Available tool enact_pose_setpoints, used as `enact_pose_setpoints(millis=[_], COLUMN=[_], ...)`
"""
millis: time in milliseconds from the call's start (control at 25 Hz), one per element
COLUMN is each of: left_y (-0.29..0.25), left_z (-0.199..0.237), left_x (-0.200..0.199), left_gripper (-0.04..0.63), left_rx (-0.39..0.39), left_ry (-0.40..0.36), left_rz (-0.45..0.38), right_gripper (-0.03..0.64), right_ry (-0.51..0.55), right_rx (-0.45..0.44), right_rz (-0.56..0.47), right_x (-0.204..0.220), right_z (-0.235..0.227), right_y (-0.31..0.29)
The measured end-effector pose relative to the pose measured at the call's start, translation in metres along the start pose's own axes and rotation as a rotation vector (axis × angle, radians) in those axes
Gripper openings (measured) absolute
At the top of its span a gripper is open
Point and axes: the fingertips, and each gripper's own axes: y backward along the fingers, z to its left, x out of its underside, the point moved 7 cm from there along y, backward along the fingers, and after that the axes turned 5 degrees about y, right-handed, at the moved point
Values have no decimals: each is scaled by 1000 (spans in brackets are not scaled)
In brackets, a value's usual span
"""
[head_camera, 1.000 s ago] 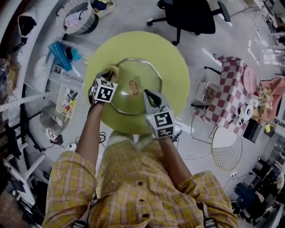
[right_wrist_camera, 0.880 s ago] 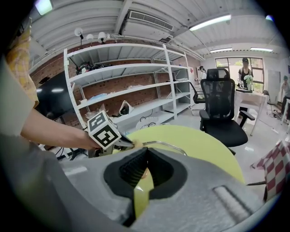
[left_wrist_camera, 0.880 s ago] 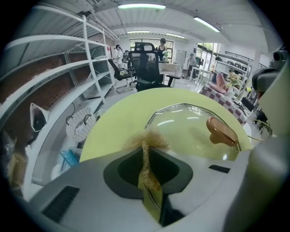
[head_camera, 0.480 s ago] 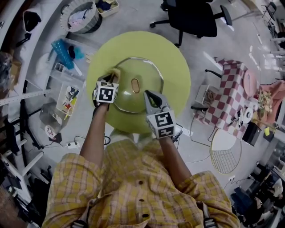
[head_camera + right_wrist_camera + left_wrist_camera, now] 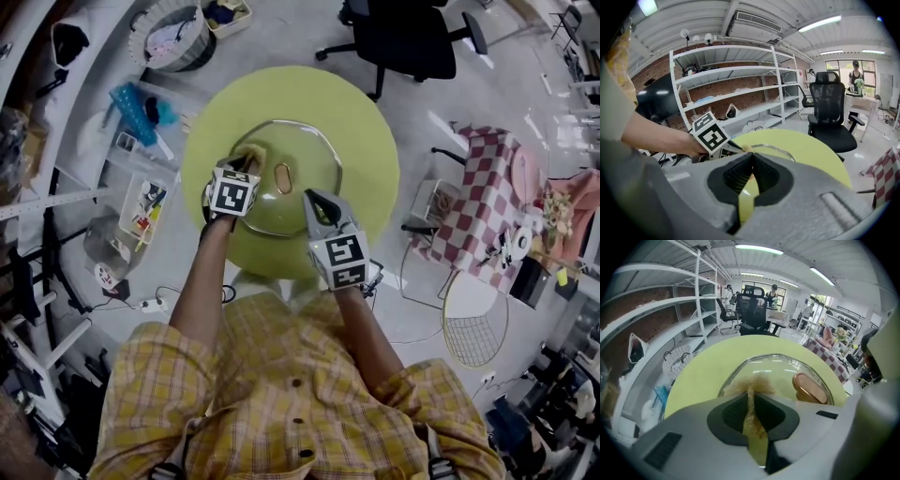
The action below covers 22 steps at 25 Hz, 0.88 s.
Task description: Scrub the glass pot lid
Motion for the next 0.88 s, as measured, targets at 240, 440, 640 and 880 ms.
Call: enact_pose_setpoints(millis=[240,440,640,880], left_y=[-3,-7,-4,2], left_z=[-28,-32,-35,-42], left_x=[-3,3,9,23], left_gripper=[40,40,40,40], left_rx=[84,75,61,27], left_ry=[-70,-175,-175,-141], left_rz=[0,0,0,-4], right_gripper=[-3,-3,-3,-3], right_ry=[-5,5,12,7], right_rx=[-3,3,4,0], right_rz=[-6,3,-11,-22], right_x=[-2,3,3,1], right_z=[1,2,5,11], right_y=[3,7,10,13])
